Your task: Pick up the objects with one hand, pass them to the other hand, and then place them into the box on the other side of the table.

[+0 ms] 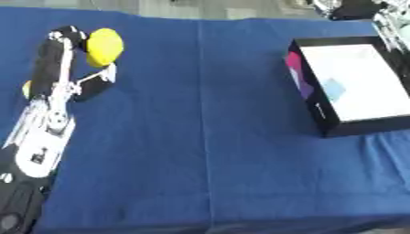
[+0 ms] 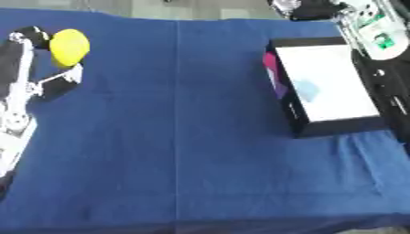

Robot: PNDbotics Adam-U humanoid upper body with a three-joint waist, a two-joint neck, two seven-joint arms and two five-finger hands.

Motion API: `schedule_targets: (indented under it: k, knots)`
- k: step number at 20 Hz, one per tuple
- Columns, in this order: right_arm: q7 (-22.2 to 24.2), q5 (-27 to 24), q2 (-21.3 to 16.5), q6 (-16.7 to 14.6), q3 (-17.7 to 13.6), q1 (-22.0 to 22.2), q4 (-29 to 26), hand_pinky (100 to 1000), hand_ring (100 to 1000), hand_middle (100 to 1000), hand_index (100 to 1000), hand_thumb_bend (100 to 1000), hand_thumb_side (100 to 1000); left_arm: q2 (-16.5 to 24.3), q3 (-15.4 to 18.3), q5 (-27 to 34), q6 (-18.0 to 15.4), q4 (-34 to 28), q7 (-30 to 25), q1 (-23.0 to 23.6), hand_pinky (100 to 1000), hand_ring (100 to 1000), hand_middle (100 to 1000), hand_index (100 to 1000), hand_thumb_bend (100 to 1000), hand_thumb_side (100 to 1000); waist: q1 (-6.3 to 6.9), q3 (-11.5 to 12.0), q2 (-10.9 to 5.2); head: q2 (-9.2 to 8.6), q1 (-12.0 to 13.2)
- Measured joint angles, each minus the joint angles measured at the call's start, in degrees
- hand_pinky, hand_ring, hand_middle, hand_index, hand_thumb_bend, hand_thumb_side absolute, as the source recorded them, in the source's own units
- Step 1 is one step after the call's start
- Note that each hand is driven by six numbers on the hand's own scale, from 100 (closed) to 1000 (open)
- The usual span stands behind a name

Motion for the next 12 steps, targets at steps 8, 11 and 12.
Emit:
schedule_targets:
  k: [8,11,12]
  knots:
    - [1.3,2.5,1.3,-1.2,2.5,-2.0,1.1,877,1000,1000,1000,100,243,-2.3,-0.6,-2.9,-1.5,0.5,0.4,-1.1,715,558,530,499,100,100,0.0,0.1,0.02,0.0,-1.4]
    - [2.0,3.2,1.8,-1.6,3.3,-2.4,1.3,877,1000,1000,1000,100,230,-3.2,-0.6,-3.4,-1.9,0.8,0.5,-1.3,716,557,530,499,100,100,0.0,0.1,0.04,0.0,-2.2]
    - [2.2,3.4,2.0,-1.7,3.5,-2.5,1.5,877,1000,1000,1000,100,227,-3.5,-0.7,-3.6,-2.0,0.8,0.5,-1.3,716,557,530,499,100,100,0.0,0.1,0.04,0.0,-2.5]
